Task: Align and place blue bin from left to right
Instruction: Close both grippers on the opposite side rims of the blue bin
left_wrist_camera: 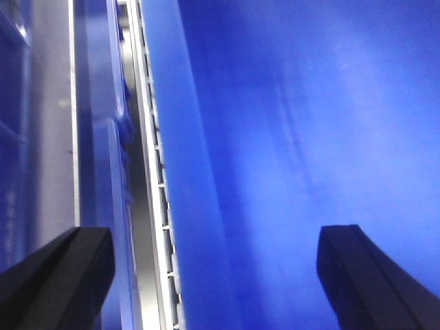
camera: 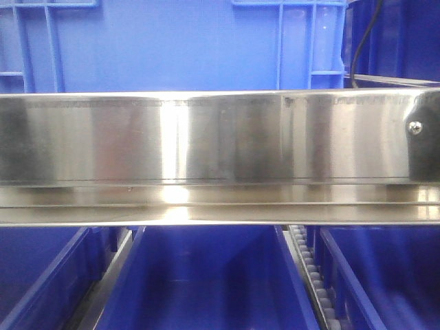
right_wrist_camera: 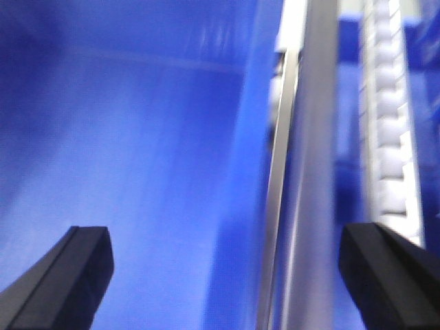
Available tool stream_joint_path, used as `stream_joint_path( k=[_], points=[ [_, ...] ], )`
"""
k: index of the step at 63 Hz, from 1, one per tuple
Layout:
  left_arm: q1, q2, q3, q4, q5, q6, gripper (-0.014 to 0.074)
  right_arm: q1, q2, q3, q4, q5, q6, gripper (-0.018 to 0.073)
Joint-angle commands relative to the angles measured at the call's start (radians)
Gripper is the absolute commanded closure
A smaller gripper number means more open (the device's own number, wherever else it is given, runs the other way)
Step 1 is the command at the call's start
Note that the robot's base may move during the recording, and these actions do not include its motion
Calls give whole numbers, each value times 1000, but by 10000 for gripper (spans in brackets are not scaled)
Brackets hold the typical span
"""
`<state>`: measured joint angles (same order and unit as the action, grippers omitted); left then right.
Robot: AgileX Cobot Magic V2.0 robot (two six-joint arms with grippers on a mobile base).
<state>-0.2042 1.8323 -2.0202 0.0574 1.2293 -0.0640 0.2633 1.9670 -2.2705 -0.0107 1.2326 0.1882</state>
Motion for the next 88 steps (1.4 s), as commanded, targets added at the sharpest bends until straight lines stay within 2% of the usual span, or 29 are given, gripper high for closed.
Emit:
stream_joint_path(
  k=[1,10,88],
  points=[
    [3,8,-9,-1,-8,-9,101,-6,14,-9,2,-11,12,-10],
    [3,19,-9,-1,-8,-9,101,-6,31,-9,31,-11,12,-10],
    [3,17,-9,-13,-41,-14,101,-6,64,-9,31,-11,-13,-10]
  ],
)
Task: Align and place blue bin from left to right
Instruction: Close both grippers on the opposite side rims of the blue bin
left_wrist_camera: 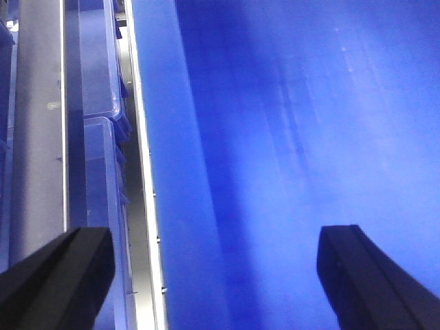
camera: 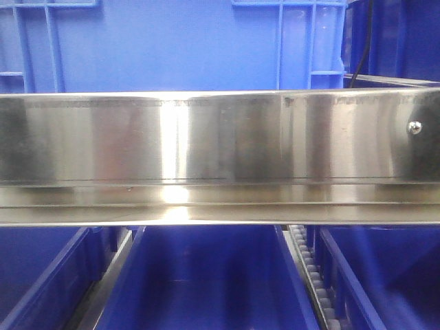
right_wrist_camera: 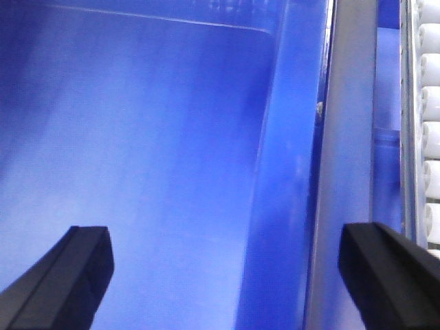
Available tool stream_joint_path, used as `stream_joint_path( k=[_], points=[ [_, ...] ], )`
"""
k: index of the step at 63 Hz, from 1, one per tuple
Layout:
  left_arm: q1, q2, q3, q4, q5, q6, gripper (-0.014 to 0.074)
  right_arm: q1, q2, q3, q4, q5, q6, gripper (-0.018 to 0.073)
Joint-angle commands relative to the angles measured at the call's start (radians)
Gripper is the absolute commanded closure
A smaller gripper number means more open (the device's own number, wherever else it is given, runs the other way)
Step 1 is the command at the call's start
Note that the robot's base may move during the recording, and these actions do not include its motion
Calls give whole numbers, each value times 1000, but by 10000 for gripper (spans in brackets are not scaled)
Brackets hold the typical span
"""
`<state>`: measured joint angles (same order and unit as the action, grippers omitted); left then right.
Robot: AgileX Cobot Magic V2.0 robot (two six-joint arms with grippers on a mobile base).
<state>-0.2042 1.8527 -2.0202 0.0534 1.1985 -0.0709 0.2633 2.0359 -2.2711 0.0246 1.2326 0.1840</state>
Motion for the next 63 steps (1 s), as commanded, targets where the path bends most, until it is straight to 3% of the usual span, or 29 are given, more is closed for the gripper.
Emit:
stream_joint_path(
  k=[1,63],
  points=[
    [3,-6,-10,-9,-10,-7,101,-6,-5,-8,-5,-11,-9,-10],
    [3,19,-56,-5,23,-7,101,-6,-5,-8,-5,-11,-9,-10]
  ],
)
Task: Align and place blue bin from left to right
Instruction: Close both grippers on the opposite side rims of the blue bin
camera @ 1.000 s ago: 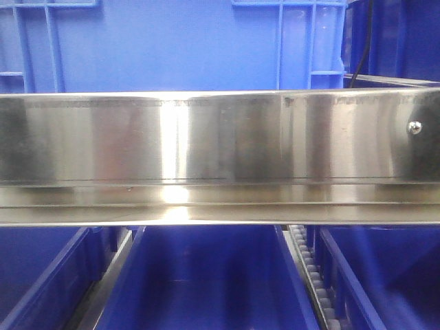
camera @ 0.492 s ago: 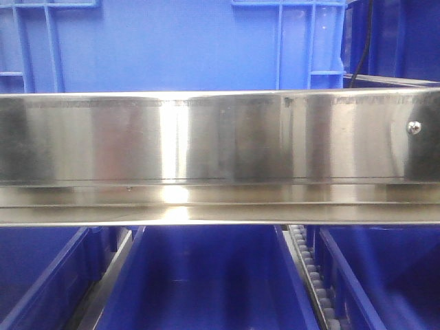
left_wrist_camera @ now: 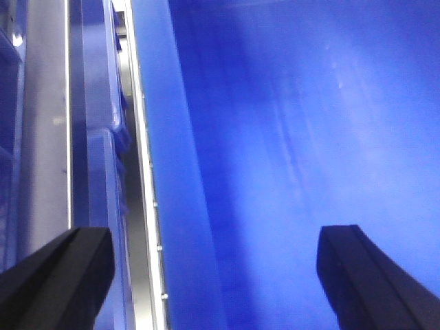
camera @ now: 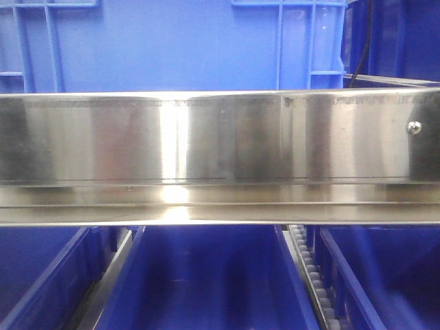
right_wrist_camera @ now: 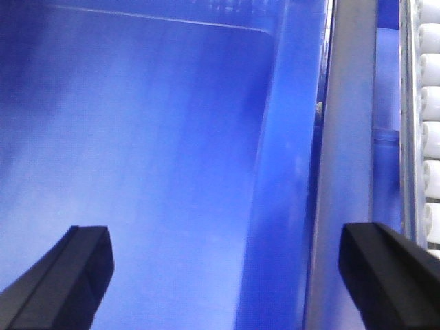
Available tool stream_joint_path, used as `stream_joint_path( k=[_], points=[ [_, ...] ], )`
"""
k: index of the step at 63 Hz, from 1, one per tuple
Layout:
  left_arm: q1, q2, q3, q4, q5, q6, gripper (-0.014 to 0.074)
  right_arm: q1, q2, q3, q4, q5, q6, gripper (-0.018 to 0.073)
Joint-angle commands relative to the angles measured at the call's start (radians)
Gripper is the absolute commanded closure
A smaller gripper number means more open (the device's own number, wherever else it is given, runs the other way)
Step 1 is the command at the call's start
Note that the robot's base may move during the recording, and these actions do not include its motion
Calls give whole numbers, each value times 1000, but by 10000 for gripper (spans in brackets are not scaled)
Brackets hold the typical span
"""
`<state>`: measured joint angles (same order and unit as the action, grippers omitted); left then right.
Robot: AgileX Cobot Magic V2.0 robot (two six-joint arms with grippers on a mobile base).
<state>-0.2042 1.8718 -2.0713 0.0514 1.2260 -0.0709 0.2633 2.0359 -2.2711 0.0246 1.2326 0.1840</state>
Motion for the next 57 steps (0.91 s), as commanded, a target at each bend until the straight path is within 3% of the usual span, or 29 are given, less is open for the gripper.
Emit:
stream_joint_path(
  k=[1,16,21,25,28,33,37,49,57],
  points=[
    [3,0,-5,-3,-5,-7,101,-6,-5,-8,-5,-11,-9,-10],
    [3,0,-5,-3,-5,-7,102,-6,-5,-8,-5,-11,-9,-6],
    [3,0,-5,-3,-5,-7,131,-6,-5,-8,-5,-11,-9,55],
    [3,0,-5,-3,-5,-7,207,-6,-5,-8,-5,-11,-9,166],
    [3,0,-5,-3,-5,-7,281,-6,-5,-8,-5,-11,-9,309],
    [3,0,-5,-3,-13,-7,474,-6,-5,-8,-5,-11,-9,554],
    [3,0,-5,-3,-13,-7,685,-6,-5,-8,-4,-11,-9,729],
    [1,0,-5,-58,-17,-7,707,-4,-5,-8,2,-11,-9,713],
    [1,-2,-5,-125,-21,-7,707,-4,-7,-8,62,-11,-9,713]
  ],
)
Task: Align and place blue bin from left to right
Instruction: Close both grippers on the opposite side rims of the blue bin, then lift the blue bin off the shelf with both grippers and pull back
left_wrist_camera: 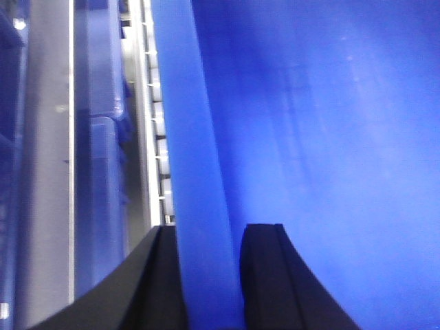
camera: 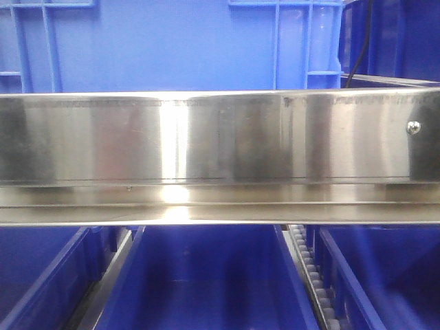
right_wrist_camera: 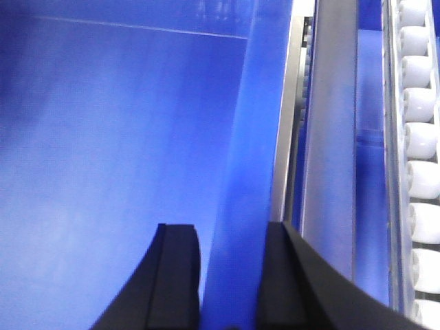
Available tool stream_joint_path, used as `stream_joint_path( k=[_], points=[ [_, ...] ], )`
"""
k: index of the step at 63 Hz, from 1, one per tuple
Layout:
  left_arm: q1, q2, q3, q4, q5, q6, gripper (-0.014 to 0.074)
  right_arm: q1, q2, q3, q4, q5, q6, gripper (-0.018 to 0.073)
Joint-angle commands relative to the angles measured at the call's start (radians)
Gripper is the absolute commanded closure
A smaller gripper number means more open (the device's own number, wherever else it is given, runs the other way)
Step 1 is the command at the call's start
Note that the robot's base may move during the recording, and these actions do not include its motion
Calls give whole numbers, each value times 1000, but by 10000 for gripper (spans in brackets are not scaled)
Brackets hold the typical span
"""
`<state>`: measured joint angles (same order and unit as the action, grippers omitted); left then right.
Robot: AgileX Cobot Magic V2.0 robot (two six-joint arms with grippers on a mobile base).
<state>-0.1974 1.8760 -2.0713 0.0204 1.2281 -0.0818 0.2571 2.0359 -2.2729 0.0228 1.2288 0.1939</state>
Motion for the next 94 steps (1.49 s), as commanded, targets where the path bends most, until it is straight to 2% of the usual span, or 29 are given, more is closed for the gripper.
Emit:
stream_joint_path(
  k=[1,7,16,26,40,48,74,94],
  points=[
    [-6,-7,-8,-102,-24,4,707,2,-7,-6,72,-8,-19,713],
    [-6,-7,-28,-146,-18,4,707,2,-18,-6,127,-8,-19,713],
    [-6,-13,-88,-200,-7,4,707,2,-45,-8,143,-8,-19,713],
    [-6,-27,-162,-215,-7,4,707,2,-87,-10,145,-9,-19,713],
    [-6,-29,-262,-242,-7,4,707,2,-163,-10,175,-87,-19,713],
    [-6,-29,-263,-297,-7,4,707,2,-185,-12,178,-117,-19,713],
    [-6,-29,-263,-365,-7,4,707,2,-195,-30,185,-201,-19,713],
    [-6,-54,-263,-348,-7,2,707,2,-195,-30,228,-247,-19,713]
  ],
)
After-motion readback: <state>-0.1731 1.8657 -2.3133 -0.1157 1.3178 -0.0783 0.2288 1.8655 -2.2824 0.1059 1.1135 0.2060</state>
